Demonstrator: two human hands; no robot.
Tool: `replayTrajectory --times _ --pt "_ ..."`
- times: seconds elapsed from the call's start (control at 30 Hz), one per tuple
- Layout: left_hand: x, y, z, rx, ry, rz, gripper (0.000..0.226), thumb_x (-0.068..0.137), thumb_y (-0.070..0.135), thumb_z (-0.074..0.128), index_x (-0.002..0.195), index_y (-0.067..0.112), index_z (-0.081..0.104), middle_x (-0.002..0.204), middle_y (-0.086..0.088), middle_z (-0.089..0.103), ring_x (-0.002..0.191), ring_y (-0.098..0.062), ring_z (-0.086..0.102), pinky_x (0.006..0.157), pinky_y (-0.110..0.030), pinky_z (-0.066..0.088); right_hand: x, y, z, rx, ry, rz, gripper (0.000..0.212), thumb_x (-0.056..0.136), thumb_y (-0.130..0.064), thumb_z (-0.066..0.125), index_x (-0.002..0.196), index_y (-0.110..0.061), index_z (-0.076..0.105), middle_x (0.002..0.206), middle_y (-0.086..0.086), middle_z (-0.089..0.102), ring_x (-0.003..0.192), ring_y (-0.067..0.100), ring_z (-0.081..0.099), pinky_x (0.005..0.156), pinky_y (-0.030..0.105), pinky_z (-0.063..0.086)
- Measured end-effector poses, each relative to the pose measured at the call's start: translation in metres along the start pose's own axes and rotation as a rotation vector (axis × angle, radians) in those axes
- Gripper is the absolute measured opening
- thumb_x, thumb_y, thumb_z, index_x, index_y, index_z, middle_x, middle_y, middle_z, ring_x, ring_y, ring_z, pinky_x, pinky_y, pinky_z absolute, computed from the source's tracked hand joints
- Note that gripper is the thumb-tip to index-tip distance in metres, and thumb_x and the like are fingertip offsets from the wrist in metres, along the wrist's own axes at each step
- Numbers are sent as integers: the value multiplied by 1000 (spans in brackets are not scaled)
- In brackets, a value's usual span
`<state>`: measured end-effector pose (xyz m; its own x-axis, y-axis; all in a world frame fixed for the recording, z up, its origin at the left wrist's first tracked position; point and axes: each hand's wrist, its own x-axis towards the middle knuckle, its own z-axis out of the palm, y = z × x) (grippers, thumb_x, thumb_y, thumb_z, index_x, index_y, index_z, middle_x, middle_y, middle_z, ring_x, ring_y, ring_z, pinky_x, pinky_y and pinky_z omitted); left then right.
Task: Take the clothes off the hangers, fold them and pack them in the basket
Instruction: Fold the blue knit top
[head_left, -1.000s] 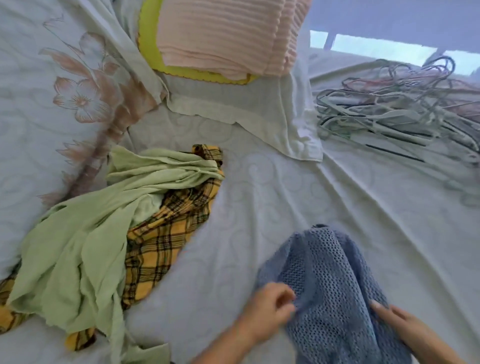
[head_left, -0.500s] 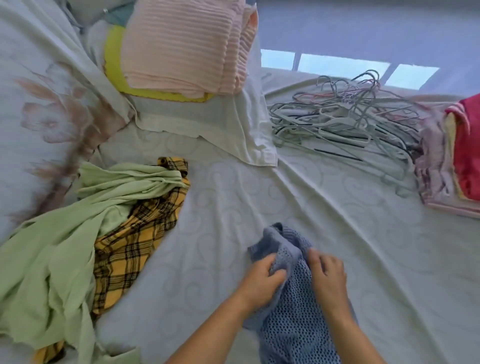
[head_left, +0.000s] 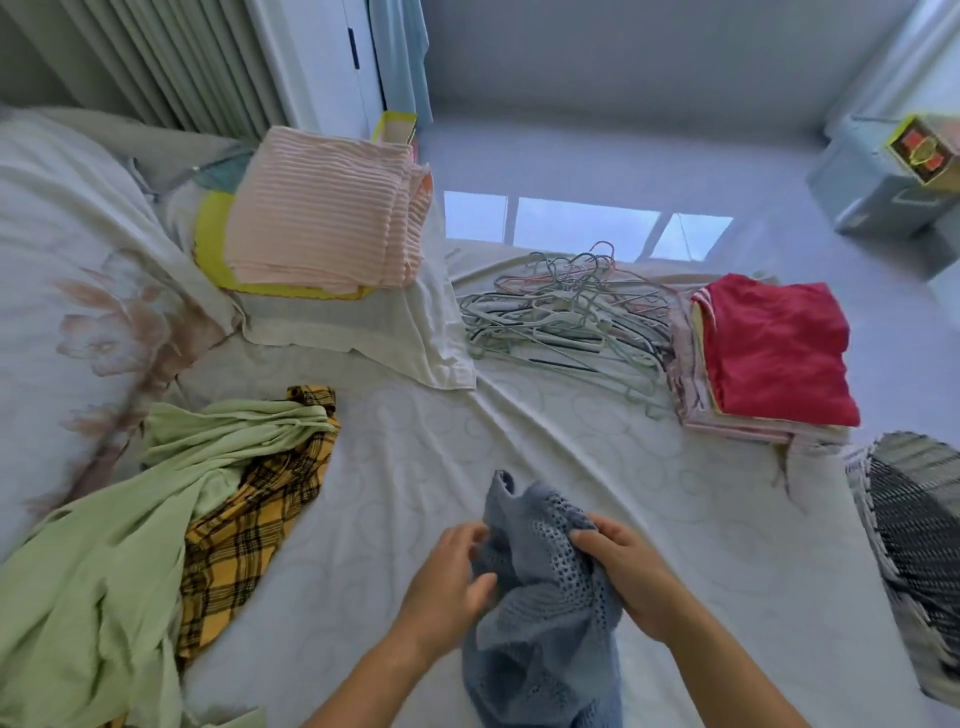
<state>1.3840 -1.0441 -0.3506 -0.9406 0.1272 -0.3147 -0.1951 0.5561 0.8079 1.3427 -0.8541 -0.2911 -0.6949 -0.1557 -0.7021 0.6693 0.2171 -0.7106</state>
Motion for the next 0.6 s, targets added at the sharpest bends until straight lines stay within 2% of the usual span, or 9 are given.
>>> replayTrajectory --times 0.03,0.1,0.17,0.23,0.27,0.37,0.43,0.5,0.6 --pt "0 3 -3 39 -7 26 58 87 21 62 133 32 30 131 18 31 123 -1 34 104 -19 32 -9 -4 -1 -14 -21 -10 21 96 -8 45 101 -8 66 100 22 69 92 37 64 89 50 50" --pt "2 16 -5 102 -49 110 87 81 26 70 145 30 11 139 22 15 130 2 18 109 -16 19 -24 -14 0 -12 -72 -43 22 96 -4 44 99 -6 66 99 19 69 88 32 65 86 45 51" --pt "8 29 -3 164 -53 183 95 74 30 75 146 30 13 142 17 23 130 -3 23 112 -24 20 -37 -22 1 -8 -127 -67 23 94 -1 43 99 -3 66 96 18 69 84 26 64 81 38 52" --pt "15 37 0 200 -103 160 84 73 28 73 142 30 27 137 7 41 127 -15 36 111 -31 25 -49 -31 -1 19 -169 -91 22 93 1 44 96 -2 66 89 15 69 79 22 65 75 32 54" --pt "18 39 0 244 -152 133 69 75 30 68 136 32 37 131 3 50 124 -21 42 109 -35 28 -55 -36 -3 42 -184 -102 20 92 0 47 94 -3 66 86 12 70 77 20 65 72 29 54" --pt "19 30 -5 310 -274 102 32 72 33 54 102 25 61 109 0 65 107 -24 56 93 -32 43 -71 -48 -15 117 -168 -135 17 86 -7 54 88 -7 71 82 11 71 72 19 67 66 28 54" --pt "13 19 -15 356 -310 84 29 67 40 51 91 24 56 101 -3 66 100 -22 59 81 -28 43 -80 -52 -26 178 -129 -142 30 92 -2 48 81 -12 75 82 11 72 72 20 68 66 29 55" --pt "8 2 -30 430 -274 88 38 64 54 48 92 27 47 97 -1 62 95 -20 57 73 -26 37 -89 -54 -36 221 -97 -149 32 91 -1 45 80 -10 74 85 15 72 73 24 68 68 32 56" --pt "-3 -9 -54 293 -181 -18 44 59 57 48 81 19 54 80 15 57 80 -10 54 67 -24 37 -98 -54 -48 274 -58 -149 34 89 -1 46 75 -10 75 80 14 72 67 24 68 68 35 53"
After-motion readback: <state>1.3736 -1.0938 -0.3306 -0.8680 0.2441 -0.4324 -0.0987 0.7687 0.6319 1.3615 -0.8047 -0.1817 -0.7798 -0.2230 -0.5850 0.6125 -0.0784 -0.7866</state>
